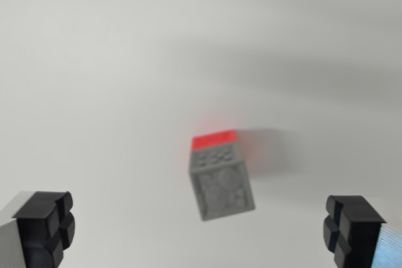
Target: Destack cube
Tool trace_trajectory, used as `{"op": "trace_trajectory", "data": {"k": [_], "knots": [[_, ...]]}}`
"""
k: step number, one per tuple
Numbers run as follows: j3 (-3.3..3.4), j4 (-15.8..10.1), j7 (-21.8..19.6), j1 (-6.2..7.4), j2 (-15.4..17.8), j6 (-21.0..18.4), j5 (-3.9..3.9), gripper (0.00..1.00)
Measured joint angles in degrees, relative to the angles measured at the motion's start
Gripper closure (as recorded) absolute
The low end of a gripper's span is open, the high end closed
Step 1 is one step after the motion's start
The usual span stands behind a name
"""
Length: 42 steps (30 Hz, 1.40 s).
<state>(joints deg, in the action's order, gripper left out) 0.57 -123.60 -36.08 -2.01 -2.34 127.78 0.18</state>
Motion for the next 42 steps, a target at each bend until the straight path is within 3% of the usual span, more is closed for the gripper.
{"op": "trace_trajectory", "data": {"k": [15,31,42], "knots": [[0.79,-9.1,8.4,-0.95,1.6,6.4,0.03,0.00],[2.10,-18.3,18.2,-1.91,2.0,14.1,0.00,0.00],[2.16,-19.1,18.9,-1.94,-4.7,21.5,0.17,0.00]]}}
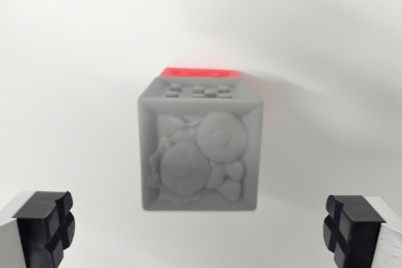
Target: Destack cube
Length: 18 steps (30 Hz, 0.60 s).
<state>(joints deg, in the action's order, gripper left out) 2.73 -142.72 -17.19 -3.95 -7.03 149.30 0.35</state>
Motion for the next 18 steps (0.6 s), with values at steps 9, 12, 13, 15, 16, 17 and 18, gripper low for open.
{"op": "trace_trajectory", "data": {"k": [9,12,13,15,16,17,18], "knots": [[-0.08,-0.1,0.4,0.00,-4.9,5.0,0.50,0.00],[-0.13,0.0,0.5,0.00,-6.2,6.3,0.64,0.00],[-0.16,0.0,0.5,-0.01,-6.7,6.7,0.70,0.00],[-0.21,0.0,0.6,-0.03,-7.5,7.5,0.82,0.00],[-0.23,0.1,0.6,-0.04,-7.9,7.9,0.86,0.00],[-0.25,0.1,0.7,-0.04,-8.3,8.3,0.91,0.00],[-0.27,0.1,0.7,-0.05,-8.7,8.6,0.96,0.00]]}}
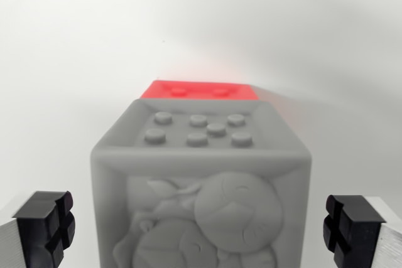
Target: Destack cube
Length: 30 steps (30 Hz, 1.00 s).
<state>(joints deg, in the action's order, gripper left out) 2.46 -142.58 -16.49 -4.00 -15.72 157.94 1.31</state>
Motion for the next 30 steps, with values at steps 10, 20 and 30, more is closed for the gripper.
{"op": "trace_trajectory", "data": {"k": [10,20,30], "knots": [[-0.18,0.3,0.2,-0.14,-2.0,1.8,0.23,0.00],[-0.22,0.3,0.2,-0.19,-2.0,1.8,0.24,1.00],[-0.23,0.3,0.2,-0.20,-2.0,1.8,0.24,1.00]]}}
